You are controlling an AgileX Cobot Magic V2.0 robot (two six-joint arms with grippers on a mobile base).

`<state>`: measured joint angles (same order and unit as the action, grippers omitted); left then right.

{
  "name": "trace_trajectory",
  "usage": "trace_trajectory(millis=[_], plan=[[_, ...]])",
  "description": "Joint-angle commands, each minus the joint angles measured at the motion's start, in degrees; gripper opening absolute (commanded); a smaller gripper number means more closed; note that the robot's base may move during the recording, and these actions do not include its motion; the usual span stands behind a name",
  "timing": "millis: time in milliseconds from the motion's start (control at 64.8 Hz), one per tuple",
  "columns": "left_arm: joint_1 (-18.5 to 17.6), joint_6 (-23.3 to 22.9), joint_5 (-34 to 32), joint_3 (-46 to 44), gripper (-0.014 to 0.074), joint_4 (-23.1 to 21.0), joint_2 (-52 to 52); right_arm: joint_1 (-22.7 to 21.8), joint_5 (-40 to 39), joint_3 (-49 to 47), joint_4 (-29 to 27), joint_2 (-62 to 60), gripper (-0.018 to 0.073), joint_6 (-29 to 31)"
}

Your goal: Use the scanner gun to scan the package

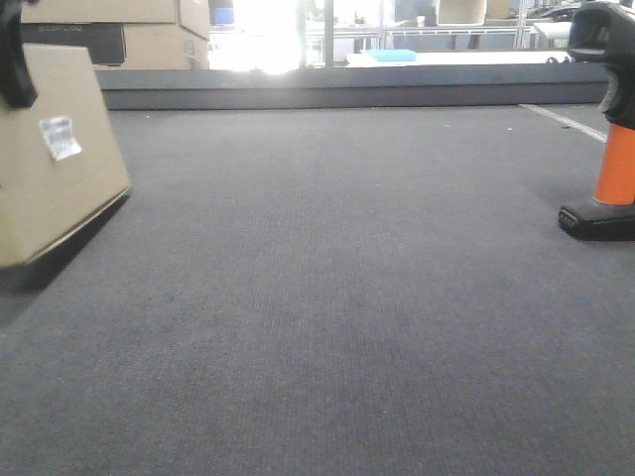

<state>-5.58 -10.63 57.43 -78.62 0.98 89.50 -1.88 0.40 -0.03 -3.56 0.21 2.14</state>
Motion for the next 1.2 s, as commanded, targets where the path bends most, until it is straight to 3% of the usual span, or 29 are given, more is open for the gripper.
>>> trace_trajectory(millis=[0,262,463,694,926,1188], plan=[[-0.3,-0.5,1.5,-2.6,-0.0016,-2.2,-0.4,-0.2,-1.3,0.0,0.0,-0.2,-0.0154,0.2],[-0.3,-0.5,3.9,-3.6,-0.0016,-11.5,-0.4,-0.2,-11.9,0.0,-0.3,-0.2,-0.0154,0.1],[-0.3,-0.5,2.4,-3.2,-0.0016,-14.0,-0.4,-0.2,5.7,-11.8,0.1,1.1,-0.0154,0.1],[-0.6,-0.3,-2.1,-1.4,-0.0016,-14.0,-0.4,-0.2,6.6,-16.1,0.1,11.0,-0.0154,0.1],[-5.5,-0.3,-10.3,0.1,-0.0016,-17.5,-0.4,-0.2,3.9,-16.1,-0.3,17.5,-0.0154,0.1],[-12.1,-1.0,-12.5,0.1,-0.0016,-17.7,-0.4,-0.2,3.8,-16.1,-0.3,17.5,-0.0154,0.1]])
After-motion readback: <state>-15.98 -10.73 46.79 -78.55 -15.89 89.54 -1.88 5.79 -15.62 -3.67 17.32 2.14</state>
